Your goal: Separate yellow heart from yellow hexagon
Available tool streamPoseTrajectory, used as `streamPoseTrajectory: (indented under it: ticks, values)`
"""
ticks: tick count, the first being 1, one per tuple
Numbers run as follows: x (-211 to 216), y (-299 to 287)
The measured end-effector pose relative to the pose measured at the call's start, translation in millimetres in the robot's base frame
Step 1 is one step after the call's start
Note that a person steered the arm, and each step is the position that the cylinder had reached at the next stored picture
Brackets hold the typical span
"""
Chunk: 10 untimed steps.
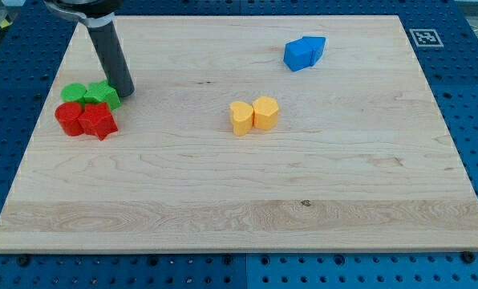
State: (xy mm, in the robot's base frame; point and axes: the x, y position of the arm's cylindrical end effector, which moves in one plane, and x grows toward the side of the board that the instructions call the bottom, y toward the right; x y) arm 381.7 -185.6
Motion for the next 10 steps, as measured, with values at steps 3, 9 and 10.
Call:
streamPoseTrajectory:
  ticks: [3,9,10]
  values:
    - [2,-2]
    - [13,53]
    - [16,58]
